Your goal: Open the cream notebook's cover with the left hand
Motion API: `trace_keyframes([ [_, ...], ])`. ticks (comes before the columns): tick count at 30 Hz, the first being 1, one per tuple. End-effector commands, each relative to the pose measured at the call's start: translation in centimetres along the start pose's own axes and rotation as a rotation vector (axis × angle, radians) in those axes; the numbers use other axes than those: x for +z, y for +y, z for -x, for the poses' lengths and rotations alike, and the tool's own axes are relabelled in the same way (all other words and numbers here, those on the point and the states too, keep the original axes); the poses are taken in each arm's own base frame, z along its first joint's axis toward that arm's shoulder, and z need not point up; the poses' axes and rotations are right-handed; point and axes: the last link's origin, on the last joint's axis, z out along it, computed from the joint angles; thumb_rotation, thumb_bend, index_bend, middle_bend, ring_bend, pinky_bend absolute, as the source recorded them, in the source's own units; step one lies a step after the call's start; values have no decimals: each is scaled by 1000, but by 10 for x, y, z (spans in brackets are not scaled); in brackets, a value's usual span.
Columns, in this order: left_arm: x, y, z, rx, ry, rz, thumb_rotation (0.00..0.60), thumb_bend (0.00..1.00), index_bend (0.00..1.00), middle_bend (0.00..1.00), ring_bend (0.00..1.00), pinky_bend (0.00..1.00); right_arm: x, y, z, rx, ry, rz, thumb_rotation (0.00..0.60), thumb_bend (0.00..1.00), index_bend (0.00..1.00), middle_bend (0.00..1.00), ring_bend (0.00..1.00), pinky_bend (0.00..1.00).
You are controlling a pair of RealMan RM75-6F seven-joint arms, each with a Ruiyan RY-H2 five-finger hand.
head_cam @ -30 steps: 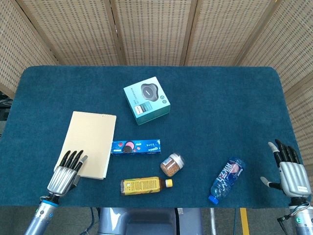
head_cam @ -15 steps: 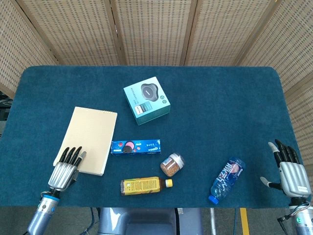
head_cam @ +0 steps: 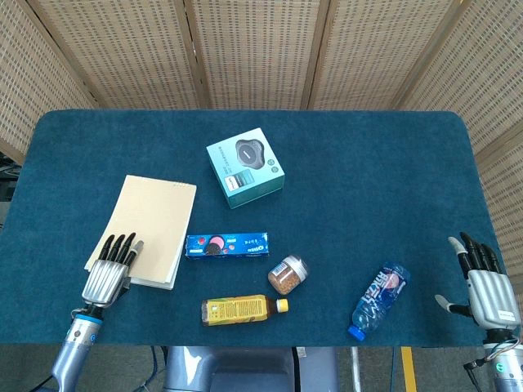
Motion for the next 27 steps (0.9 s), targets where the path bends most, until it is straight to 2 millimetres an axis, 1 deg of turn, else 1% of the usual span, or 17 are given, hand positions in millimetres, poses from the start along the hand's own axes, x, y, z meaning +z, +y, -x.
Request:
trace_keyframes([
  [1, 5, -2, -5, 1, 12, -7, 600, 664, 5, 0, 0, 0, 0, 0, 0, 0, 0, 0, 600, 53, 32, 0, 0, 0],
  [11, 21, -9, -11, 7, 12, -36, 600, 661, 6, 0, 0, 0, 0, 0, 0, 6, 0, 1, 600, 53, 32, 0, 0, 0],
  [18, 35, -14, -15, -31, -23, -54, 600, 642, 6, 0, 0, 0, 0, 0, 0, 10, 0, 3, 600, 53, 33, 0, 0, 0],
  [22, 45, -18, -23, -47, -35, -66, 600, 636, 6, 0, 0, 0, 0, 0, 0, 11, -1, 2, 600, 53, 32, 0, 0, 0],
  [23, 47, -19, -24, -48, -36, -69, 600, 636, 12, 0, 0, 0, 0, 0, 0, 11, -1, 2, 600, 53, 32, 0, 0, 0],
  [27, 53, -21, -29, -57, -42, -80, 600, 636, 99, 0, 0, 0, 0, 1, 0, 13, -2, 3, 600, 53, 32, 0, 0, 0],
])
